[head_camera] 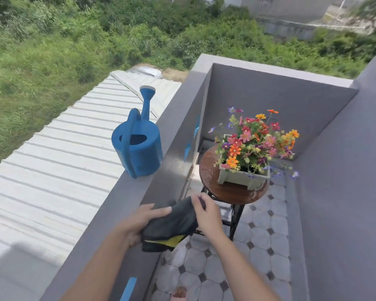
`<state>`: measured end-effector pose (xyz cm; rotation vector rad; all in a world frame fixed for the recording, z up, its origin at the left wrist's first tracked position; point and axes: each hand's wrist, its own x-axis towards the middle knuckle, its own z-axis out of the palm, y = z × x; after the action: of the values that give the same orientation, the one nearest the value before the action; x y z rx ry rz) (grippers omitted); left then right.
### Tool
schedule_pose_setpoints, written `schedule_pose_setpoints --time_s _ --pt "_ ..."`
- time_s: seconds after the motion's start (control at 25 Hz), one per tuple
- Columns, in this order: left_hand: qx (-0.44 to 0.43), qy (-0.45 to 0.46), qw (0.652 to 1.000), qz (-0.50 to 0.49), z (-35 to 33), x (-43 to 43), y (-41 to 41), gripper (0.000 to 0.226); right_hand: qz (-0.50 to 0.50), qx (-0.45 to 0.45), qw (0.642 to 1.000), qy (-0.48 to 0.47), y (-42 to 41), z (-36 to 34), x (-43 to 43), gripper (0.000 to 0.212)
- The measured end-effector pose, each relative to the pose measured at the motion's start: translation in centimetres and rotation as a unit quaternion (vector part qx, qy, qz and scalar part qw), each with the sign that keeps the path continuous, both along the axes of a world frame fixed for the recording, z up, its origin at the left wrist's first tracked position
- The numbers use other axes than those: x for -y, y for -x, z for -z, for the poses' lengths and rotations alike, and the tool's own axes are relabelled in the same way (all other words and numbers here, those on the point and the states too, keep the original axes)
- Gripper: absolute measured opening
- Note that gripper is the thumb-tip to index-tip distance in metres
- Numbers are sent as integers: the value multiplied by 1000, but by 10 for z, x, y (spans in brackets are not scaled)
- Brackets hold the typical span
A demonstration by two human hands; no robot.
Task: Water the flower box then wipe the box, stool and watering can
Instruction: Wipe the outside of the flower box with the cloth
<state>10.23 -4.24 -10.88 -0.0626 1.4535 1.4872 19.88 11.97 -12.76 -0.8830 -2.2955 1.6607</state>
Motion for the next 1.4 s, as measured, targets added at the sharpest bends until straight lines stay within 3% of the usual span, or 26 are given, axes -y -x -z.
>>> schedule_pose_setpoints --time_s 0.12,0.2,0.32,0.44,0.56,0.72,0.88,1.04,1.24,1.4 --pt "-6 -38 996 -79 22 -44 -15 36 40 5 999 27 -16 15 -28 25" --pt "-50 -5 994 -102 37 -76 -24 20 61 -2 998 17 -23 30 -48 22" --pt "-70 13 979 -191 59 -111 -19 21 129 -9 988 -81 -25 54 -69 32" --pt "-34 -35 956 -290 75 -144 -9 32 178 32 959 -220 -17 70 -94 61" --pt "-46 -86 942 -321 81 -182 -5 37 180 93 929 -310 -6 74 -119 69" --pt "-96 -34 954 -281 90 -216 3 55 173 91 853 -484 -7 87 -149 50" --pt "-213 11 955 -204 89 -228 -5 45 185 16 793 -580 -15 89 -176 23" --pt "-288 -33 934 -210 90 -220 -8 23 153 -53 815 -557 -15 86 -178 10" --pt "-332 -31 916 -225 74 -215 -4 27 144 -87 851 -498 -11 63 -171 30" --pt "-323 1 919 -225 54 -218 12 32 133 -114 893 -415 -1 34 -176 33"
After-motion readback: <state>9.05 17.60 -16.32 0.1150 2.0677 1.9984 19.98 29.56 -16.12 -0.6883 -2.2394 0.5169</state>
